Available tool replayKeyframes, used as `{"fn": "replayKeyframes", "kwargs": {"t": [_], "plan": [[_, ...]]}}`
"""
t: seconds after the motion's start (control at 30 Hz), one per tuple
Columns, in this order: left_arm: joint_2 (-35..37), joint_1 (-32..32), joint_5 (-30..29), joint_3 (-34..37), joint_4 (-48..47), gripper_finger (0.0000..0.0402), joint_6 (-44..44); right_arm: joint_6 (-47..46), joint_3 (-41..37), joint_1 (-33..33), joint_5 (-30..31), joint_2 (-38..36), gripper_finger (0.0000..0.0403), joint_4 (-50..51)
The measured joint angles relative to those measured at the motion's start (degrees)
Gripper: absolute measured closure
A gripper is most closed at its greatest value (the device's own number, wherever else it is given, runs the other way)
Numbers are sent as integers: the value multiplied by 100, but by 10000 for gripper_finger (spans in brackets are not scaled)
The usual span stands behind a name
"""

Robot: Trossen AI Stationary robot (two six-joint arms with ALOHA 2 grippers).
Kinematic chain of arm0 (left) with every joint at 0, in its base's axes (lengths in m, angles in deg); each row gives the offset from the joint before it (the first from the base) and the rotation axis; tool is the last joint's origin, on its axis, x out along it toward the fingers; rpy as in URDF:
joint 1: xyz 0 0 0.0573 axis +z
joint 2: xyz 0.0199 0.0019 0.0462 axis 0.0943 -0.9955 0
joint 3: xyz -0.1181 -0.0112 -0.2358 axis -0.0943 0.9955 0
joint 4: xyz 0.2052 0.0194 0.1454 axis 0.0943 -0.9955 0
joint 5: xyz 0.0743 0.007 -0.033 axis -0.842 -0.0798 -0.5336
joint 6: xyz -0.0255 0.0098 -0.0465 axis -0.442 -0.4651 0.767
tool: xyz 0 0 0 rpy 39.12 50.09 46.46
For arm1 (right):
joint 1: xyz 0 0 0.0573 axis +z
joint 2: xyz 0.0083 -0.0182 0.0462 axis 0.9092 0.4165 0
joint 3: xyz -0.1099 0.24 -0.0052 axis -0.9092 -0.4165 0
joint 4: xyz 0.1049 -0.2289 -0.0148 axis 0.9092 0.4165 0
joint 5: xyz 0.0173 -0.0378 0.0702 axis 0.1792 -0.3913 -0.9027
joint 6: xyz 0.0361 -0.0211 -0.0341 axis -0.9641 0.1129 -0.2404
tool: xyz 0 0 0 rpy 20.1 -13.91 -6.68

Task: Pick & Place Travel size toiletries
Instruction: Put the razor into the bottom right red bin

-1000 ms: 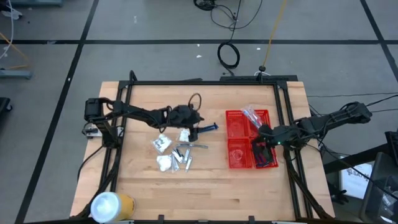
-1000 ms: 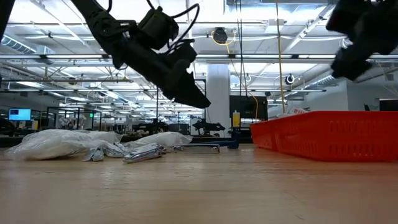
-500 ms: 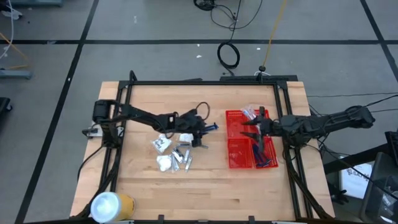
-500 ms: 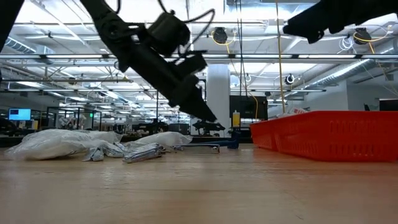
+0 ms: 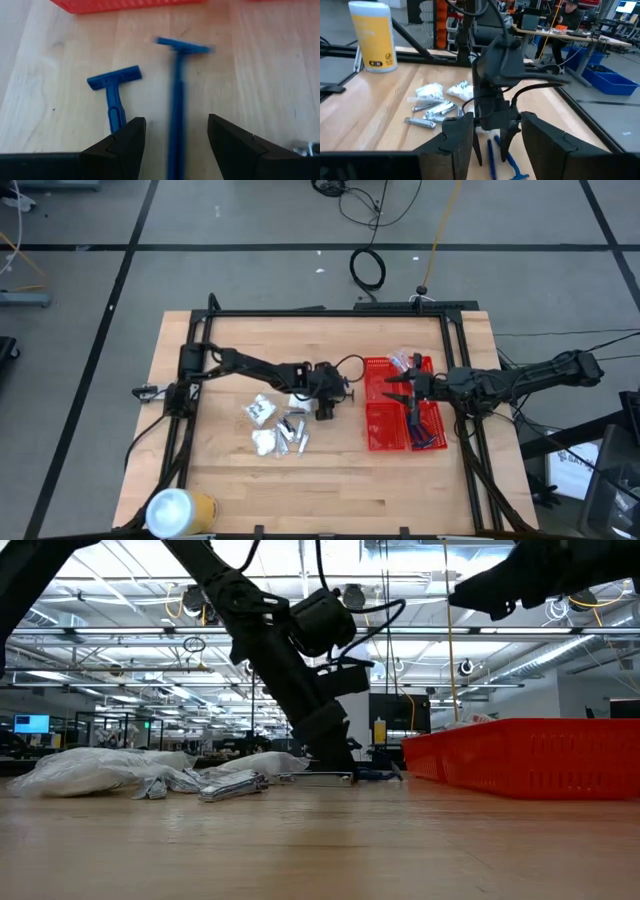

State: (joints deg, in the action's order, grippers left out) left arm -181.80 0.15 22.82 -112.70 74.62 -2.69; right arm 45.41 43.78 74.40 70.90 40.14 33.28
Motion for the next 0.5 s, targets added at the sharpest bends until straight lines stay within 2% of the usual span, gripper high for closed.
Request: {"fn": "replayKeyframes", "kwargs": {"t": [0.23,0.33,0.4,0.5], "plan": [[-14,80,181,-8,-317,188,88,40,-41,0,4,1,248,10],[-16,136,479,-15,-457,192,14,85,-41,0,4,1,248,-14],[-16,162,635,-13,-568,208,-90,126,-41,0,6,1,248,-16],[-21,160,842,-8,-589,255,-297,151,-41,0,6,1,248,-16]]}}
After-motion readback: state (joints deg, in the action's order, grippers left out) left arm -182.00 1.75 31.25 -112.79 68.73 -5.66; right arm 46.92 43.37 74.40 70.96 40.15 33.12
